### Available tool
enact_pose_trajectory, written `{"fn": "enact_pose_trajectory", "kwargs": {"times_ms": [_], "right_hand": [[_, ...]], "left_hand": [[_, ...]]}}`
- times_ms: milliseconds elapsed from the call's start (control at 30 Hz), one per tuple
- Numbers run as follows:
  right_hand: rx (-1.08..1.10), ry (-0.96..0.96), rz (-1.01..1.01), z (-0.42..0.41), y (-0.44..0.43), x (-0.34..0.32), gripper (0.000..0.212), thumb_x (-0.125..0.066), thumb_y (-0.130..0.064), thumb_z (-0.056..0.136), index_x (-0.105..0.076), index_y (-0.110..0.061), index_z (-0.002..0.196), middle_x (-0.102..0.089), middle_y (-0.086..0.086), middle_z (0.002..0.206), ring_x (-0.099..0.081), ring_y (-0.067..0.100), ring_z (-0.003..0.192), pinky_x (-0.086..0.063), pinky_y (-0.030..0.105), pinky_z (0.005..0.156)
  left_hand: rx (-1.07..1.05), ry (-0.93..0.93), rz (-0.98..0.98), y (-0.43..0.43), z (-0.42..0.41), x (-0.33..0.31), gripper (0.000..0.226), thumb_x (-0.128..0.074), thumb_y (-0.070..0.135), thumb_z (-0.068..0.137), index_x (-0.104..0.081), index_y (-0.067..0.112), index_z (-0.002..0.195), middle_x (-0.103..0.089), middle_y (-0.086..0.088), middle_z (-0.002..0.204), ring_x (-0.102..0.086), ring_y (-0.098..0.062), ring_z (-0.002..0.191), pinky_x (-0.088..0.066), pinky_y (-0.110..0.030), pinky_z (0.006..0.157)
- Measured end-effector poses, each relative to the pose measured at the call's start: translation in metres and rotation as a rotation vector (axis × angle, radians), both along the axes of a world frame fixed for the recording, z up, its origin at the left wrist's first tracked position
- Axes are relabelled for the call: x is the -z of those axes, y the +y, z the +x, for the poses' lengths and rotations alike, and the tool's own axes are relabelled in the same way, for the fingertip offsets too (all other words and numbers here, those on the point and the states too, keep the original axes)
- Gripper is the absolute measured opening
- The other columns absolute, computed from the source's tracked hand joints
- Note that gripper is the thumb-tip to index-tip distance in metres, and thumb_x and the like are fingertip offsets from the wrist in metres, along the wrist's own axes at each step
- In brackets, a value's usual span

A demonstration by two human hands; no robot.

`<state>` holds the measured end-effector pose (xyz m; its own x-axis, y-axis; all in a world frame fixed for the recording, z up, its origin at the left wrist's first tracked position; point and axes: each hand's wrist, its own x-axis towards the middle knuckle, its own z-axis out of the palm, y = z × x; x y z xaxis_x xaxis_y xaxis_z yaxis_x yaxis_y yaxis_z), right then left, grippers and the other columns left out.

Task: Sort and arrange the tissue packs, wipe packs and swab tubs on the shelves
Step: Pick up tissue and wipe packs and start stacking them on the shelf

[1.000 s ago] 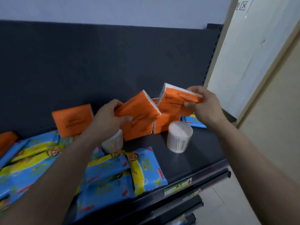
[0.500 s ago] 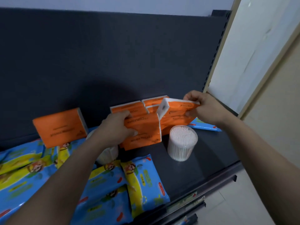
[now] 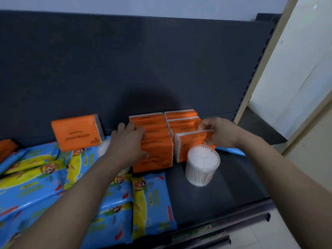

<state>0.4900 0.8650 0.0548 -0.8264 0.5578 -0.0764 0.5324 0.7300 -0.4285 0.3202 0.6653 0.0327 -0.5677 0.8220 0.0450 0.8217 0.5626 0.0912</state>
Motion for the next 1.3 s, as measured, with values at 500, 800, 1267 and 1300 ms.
{"fn": "enact_pose_trajectory", "kwargs": {"times_ms": [500, 800, 1267, 1300], "right_hand": [[-0.053, -0.172, 0.190, -0.010, 0.004, -0.001, 0.020, -0.067, -0.013, 0.071, -0.051, -0.021, 0.080, -0.054, 0.002, 0.096, -0.051, 0.020, 0.085, -0.038, 0.025, 0.060], [-0.169, 0.060, 0.236, -0.015, -0.031, -0.019, 0.046, -0.062, -0.018, 0.083, -0.053, -0.017, 0.128, -0.054, 0.005, 0.128, -0.050, 0.022, 0.118, -0.041, 0.035, 0.099], [-0.693, -0.230, 0.121, -0.051, -0.130, 0.007, 0.028, -0.067, -0.034, 0.083, -0.064, -0.009, 0.097, -0.064, 0.003, 0.099, -0.056, 0.019, 0.089, -0.039, 0.028, 0.071], [-0.681, -0.318, 0.133, -0.053, -0.133, 0.010, 0.036, -0.067, -0.038, 0.083, -0.064, -0.007, 0.101, -0.065, 0.006, 0.103, -0.058, 0.021, 0.093, -0.042, 0.029, 0.074]], "left_hand": [[-0.029, 0.126, 0.004, -0.005, 0.014, 0.010, 0.059, -0.069, 0.041, 0.073, -0.040, 0.018, 0.119, -0.041, -0.005, 0.126, -0.036, -0.026, 0.114, -0.033, -0.037, 0.095], [-0.127, 0.009, 0.323, -0.018, 0.027, -0.009, 0.044, -0.064, 0.044, 0.080, -0.053, 0.018, 0.113, -0.053, -0.002, 0.109, -0.046, -0.023, 0.108, -0.038, -0.038, 0.094], [-0.405, -0.110, 0.438, -0.124, 0.048, 0.010, 0.011, -0.069, 0.016, 0.080, -0.058, 0.016, 0.081, -0.058, -0.002, 0.085, -0.056, -0.022, 0.083, -0.042, -0.031, 0.073], [-0.419, -0.153, 0.380, -0.131, 0.047, 0.015, 0.011, -0.069, 0.018, 0.080, -0.059, 0.016, 0.084, -0.059, -0.003, 0.089, -0.057, -0.022, 0.088, -0.043, -0.030, 0.075]]}}
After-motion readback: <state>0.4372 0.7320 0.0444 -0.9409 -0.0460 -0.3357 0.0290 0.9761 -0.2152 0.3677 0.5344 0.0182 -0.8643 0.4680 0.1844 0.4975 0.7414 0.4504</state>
